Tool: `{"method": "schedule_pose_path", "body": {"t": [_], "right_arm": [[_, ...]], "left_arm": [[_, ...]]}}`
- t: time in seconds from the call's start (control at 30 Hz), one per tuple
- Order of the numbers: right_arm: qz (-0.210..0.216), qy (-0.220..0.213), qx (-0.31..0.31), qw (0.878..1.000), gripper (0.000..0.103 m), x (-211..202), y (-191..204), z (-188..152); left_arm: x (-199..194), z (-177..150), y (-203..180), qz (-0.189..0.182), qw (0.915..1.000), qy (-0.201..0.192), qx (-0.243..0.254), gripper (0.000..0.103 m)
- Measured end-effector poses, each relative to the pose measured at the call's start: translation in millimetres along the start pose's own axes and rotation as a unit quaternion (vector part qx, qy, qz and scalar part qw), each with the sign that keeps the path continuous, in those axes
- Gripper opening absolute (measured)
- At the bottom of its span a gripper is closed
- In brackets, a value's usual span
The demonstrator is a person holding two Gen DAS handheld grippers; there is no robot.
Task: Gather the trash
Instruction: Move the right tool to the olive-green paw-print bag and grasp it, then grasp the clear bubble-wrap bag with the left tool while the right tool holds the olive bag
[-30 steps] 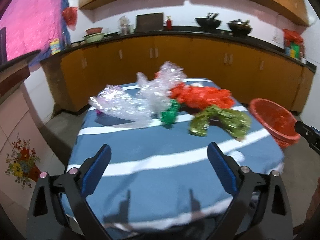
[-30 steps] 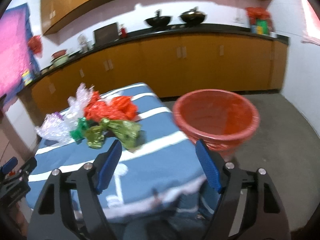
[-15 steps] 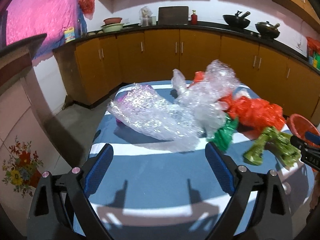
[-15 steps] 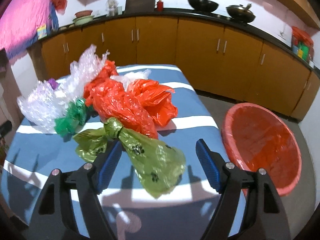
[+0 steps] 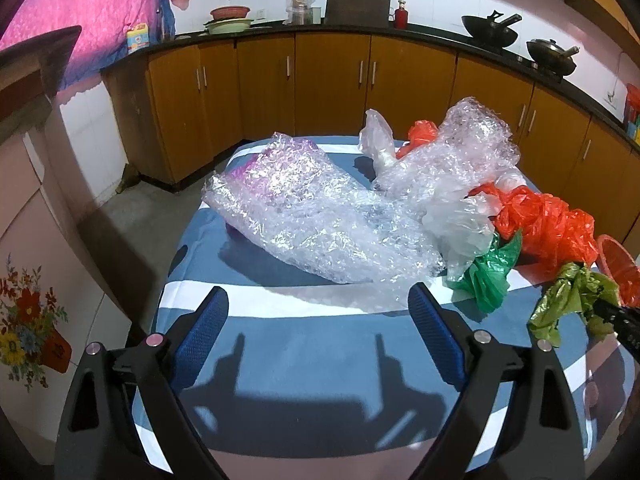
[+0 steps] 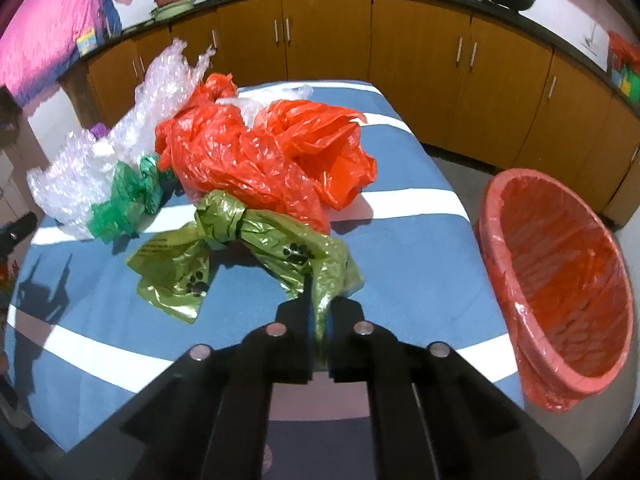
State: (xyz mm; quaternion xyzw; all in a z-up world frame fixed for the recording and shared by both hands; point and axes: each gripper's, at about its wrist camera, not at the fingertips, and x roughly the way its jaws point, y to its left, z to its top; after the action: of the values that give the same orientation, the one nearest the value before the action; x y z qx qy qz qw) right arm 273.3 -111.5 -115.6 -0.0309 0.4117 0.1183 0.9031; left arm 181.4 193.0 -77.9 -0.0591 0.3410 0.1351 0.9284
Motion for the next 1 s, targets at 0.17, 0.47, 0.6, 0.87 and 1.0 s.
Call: {"method": "schedule_pose_path", "body": {"t": [0.17, 0.47, 0.6, 0.87, 1.0], "right_arm": [[0.006, -0.023, 0.016, 1.0, 0.004, -14, -5, -2], [0.002, -0.04, 0.01, 0.999, 0.004, -29, -6, -4], [-0.002, -0.041, 0.011, 0.999, 0.004, -30, -8, -6], [-0.008, -0.043, 0.009, 0.999, 0.004, -33, -15, -9], [-0.01, -0.043, 0.007, 0.999, 0.004, -35, -14, -10]], "left_arm": [[-1, 2, -6, -0.005, 0.9999, -0.01, 0.008, 0.09], [30, 11, 0, -0.035, 0.9971, 0.048, -0.046, 0.075], [43, 19, 3, -0.053, 0.9929, 0.071, -0.079, 0.067], [57, 34, 2, -0.08, 0.987, 0.094, -0.102, 0.049], [60, 39, -1, -0.064, 0.9888, 0.099, -0.092, 0.049]]}}
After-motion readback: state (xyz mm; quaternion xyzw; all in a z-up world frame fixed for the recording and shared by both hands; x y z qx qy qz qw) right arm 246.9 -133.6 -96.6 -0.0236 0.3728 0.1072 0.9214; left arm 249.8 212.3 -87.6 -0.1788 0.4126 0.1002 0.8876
